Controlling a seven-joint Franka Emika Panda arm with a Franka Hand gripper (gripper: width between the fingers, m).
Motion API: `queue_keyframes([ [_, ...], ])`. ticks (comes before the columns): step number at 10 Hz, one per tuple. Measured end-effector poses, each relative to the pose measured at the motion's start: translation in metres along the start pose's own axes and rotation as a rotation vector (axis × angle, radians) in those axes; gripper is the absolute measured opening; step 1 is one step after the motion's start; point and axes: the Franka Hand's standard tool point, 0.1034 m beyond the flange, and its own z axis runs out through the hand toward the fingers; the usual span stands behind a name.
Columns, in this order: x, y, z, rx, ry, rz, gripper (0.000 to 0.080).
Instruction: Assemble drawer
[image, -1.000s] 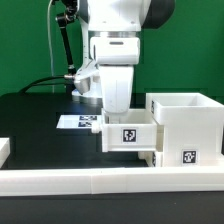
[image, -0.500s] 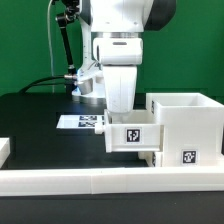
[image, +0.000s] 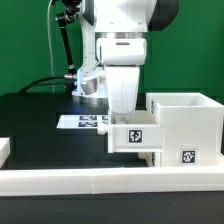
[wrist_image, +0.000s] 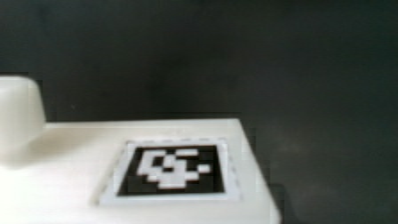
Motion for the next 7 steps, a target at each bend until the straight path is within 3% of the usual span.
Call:
queue_keyframes([
  [6,-0.0006,-0.0001,0.0004,-0.003,0.001,0.027,0.0042],
  [7,-0.0019,-0.0008,0.0001,0.011,-0.003,0.028,0.0042],
])
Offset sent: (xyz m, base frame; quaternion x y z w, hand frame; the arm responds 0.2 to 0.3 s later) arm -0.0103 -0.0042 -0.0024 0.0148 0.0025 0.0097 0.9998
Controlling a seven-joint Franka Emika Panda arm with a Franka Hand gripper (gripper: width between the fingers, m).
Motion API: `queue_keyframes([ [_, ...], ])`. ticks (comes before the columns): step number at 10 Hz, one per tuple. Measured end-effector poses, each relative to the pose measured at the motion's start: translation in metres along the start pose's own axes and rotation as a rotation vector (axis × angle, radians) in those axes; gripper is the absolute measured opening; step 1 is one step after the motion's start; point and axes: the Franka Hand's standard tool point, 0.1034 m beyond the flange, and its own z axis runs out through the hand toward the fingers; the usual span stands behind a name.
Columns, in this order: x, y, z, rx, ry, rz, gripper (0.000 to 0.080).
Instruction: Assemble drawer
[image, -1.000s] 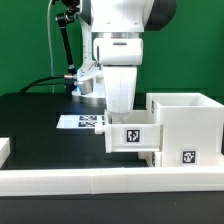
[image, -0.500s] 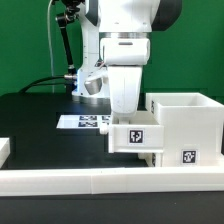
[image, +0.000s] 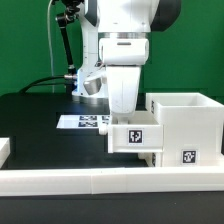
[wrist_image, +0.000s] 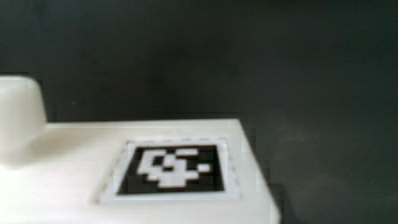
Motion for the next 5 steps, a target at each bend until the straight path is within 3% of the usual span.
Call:
queue_keyframes([
  [5,-0.0046,-0.0015,0.0018,-0.008,-0.004,-0.087,0.0042],
])
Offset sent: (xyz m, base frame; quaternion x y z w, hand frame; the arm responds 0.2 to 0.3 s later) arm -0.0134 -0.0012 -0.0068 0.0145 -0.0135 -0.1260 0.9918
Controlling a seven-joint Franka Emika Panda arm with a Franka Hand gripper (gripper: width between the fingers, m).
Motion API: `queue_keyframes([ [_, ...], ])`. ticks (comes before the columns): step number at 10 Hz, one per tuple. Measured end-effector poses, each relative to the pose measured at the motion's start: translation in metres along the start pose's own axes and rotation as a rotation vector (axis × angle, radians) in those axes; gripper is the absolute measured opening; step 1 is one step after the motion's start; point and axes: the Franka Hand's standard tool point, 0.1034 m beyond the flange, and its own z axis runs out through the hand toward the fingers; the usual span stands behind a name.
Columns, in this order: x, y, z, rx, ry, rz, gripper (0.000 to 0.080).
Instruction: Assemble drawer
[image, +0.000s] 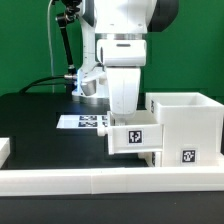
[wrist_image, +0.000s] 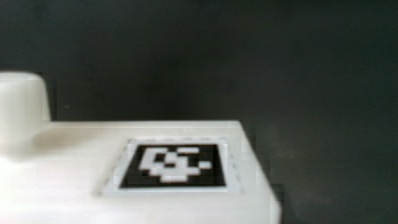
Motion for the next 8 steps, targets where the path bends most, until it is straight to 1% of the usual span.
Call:
queue_keyframes([
  [4,0.001,0.002,-0.001,-0.003,-0.01,0.008,0.0042],
  [7,0.012,0.005,-0.003,-0.012,-0.01,0.095,0.0042],
  [8,0.008,0.005,-0.002,-0.01,-0.012,0.101,0.0042],
])
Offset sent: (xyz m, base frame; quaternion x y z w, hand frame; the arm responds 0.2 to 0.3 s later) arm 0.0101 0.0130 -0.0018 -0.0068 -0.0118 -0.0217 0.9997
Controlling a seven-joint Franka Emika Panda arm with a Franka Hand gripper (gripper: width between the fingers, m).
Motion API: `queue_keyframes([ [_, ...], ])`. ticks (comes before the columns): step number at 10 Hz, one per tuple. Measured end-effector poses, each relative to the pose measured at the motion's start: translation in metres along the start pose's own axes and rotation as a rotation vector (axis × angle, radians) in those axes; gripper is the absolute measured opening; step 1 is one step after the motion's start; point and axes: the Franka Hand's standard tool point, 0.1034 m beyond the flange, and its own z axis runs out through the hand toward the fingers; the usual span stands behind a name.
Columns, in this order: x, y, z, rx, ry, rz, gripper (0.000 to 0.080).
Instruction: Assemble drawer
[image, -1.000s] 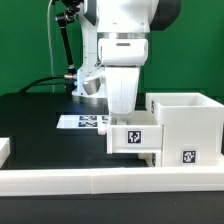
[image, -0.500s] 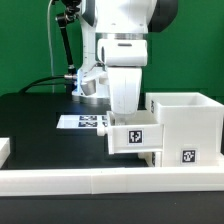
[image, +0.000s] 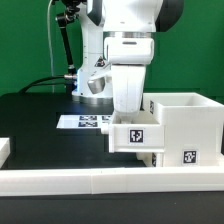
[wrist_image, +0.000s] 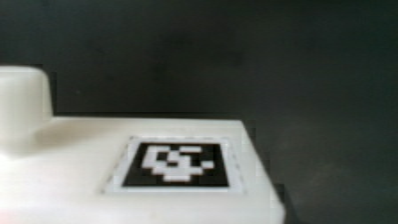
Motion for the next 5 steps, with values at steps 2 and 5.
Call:
queue_keyframes([
  [2,-0.0019,-0.0014,-0.0003,0.025,-0.009,0.001,0.0042],
  [5,-0.0061,-0.0014,0.0003,0.027,-0.01,-0.072,0.0042],
])
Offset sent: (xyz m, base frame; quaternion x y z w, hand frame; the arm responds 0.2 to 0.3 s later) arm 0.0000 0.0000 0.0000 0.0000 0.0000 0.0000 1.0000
